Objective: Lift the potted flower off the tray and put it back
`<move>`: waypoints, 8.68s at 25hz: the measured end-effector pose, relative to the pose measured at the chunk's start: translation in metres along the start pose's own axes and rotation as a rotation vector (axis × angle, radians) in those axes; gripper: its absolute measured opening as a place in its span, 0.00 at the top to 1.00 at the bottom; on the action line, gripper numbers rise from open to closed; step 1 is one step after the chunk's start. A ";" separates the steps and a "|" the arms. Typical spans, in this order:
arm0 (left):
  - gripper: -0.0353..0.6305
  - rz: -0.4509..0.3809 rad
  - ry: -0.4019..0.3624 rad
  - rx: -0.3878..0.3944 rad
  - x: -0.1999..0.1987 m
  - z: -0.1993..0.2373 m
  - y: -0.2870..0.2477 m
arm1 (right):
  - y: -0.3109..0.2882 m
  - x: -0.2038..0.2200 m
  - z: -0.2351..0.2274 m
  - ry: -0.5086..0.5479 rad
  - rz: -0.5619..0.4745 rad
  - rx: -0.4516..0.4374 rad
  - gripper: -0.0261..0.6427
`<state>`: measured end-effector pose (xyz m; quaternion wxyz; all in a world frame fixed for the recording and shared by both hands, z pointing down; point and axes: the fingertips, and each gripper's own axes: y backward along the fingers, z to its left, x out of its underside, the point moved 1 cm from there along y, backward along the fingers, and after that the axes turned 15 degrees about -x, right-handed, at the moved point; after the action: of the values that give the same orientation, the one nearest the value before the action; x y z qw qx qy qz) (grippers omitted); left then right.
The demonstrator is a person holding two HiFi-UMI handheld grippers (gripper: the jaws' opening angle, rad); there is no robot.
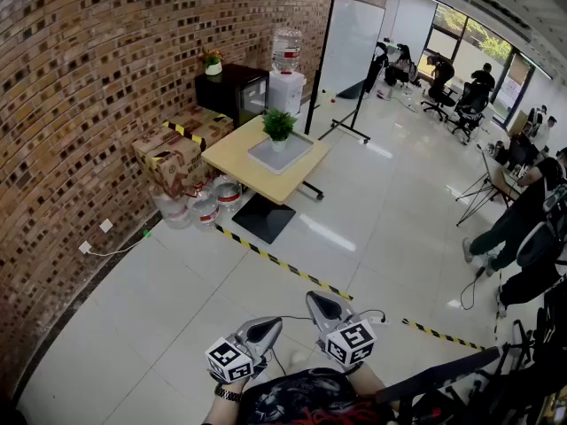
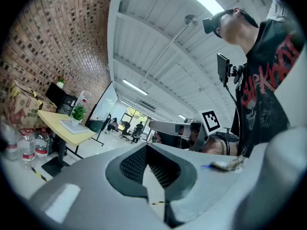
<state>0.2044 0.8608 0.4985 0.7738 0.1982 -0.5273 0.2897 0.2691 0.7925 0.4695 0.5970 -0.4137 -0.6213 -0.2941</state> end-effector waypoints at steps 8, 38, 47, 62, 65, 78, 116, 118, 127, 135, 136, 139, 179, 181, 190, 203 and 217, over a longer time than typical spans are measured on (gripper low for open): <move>0.95 -0.012 -0.030 -0.001 0.004 0.015 -0.015 | -0.004 0.022 -0.019 -0.033 0.054 0.010 0.96; 0.95 0.089 -0.009 -0.139 -0.119 0.283 -0.352 | -0.201 -0.084 -0.384 0.009 -0.185 -0.036 0.96; 0.95 0.022 -0.014 -0.107 -0.199 0.451 -0.371 | -0.346 -0.105 -0.468 0.055 -0.108 0.102 0.87; 0.95 0.083 -0.014 0.110 -0.262 0.602 -0.471 | -0.493 -0.001 -0.635 -0.192 0.116 0.262 0.08; 0.95 0.130 -0.052 0.119 -0.272 0.636 -0.501 | -0.520 0.044 -0.703 -0.173 0.173 0.332 0.08; 0.95 0.335 -0.114 0.255 -0.301 0.709 -0.603 | -0.624 0.101 -0.856 -0.255 0.138 0.472 0.17; 0.95 0.369 0.003 0.654 -0.364 0.735 -0.629 | -0.548 -0.199 -0.734 -0.277 0.084 0.940 0.18; 0.95 0.337 0.003 0.648 -0.370 0.735 -0.632 | -0.549 -0.185 -0.747 -0.231 0.060 0.947 0.18; 0.95 0.387 0.014 0.683 -0.329 0.757 -0.596 | -0.589 0.025 -0.770 -0.268 0.090 0.995 0.19; 0.95 0.316 -0.050 0.911 -0.322 0.757 -0.556 | -0.601 0.105 -0.795 -0.301 0.045 1.061 0.18; 0.95 0.328 -0.052 0.911 -0.318 0.757 -0.554 | -0.602 0.106 -0.797 -0.293 0.040 1.066 0.18; 0.95 0.347 -0.053 0.914 -0.313 0.757 -0.548 | -0.608 0.110 -0.803 -0.309 0.046 1.069 0.17; 0.72 0.211 -0.104 1.464 -0.373 0.718 -0.439 | -0.759 -0.213 -0.542 0.005 -0.113 -0.005 0.75; 0.72 0.211 -0.059 1.423 -0.374 0.720 -0.441 | -0.762 -0.209 -0.542 -0.005 -0.083 -0.054 0.76; 0.74 0.185 -0.044 1.310 -0.384 0.718 -0.442 | -0.755 -0.217 -0.560 -0.033 -0.077 0.059 0.44; 0.74 0.136 -0.138 1.219 -0.399 0.732 -0.465 | -0.761 -0.238 -0.601 0.018 -0.117 0.175 0.08; 0.74 0.140 -0.087 1.095 -0.397 0.739 -0.503 | -0.771 -0.224 -0.635 -0.059 -0.150 0.059 0.08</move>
<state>-0.0932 -0.0654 0.3989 0.5142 0.5479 -0.3429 0.5637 -0.0940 -0.1634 0.4205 0.5665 -0.3569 -0.6763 -0.3071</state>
